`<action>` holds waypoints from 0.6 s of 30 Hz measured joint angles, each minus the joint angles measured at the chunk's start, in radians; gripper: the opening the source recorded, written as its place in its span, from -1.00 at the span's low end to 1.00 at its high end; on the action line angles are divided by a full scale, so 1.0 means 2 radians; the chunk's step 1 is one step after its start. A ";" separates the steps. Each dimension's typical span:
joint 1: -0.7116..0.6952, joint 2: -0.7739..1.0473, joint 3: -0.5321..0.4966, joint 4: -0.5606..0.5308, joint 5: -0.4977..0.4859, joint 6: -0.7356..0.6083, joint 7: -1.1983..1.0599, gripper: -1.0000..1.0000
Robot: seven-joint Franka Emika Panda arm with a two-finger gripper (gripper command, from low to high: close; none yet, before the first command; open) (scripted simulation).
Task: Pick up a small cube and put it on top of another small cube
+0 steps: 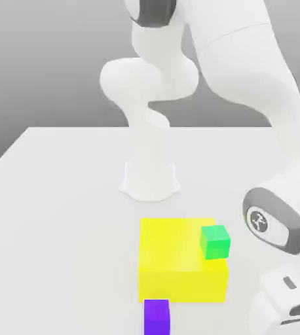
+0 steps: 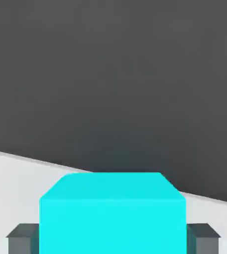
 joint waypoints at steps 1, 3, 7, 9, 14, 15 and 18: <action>0.000 0.000 0.000 0.000 0.000 0.000 0.000 -1.00; 0.000 -0.002 0.001 -0.001 0.002 -0.002 -0.001 -1.00; -0.017 -0.065 0.022 -0.020 0.026 -0.046 -0.020 -1.00; -0.024 -0.097 0.026 -0.041 0.030 -0.059 -0.032 -1.00; -0.042 -0.179 0.034 -0.105 0.044 -0.081 -0.069 -1.00; -0.046 -0.197 0.035 -0.118 0.050 -0.085 -0.078 -1.00; -0.055 -0.249 0.037 -0.158 0.071 -0.095 -0.110 -1.00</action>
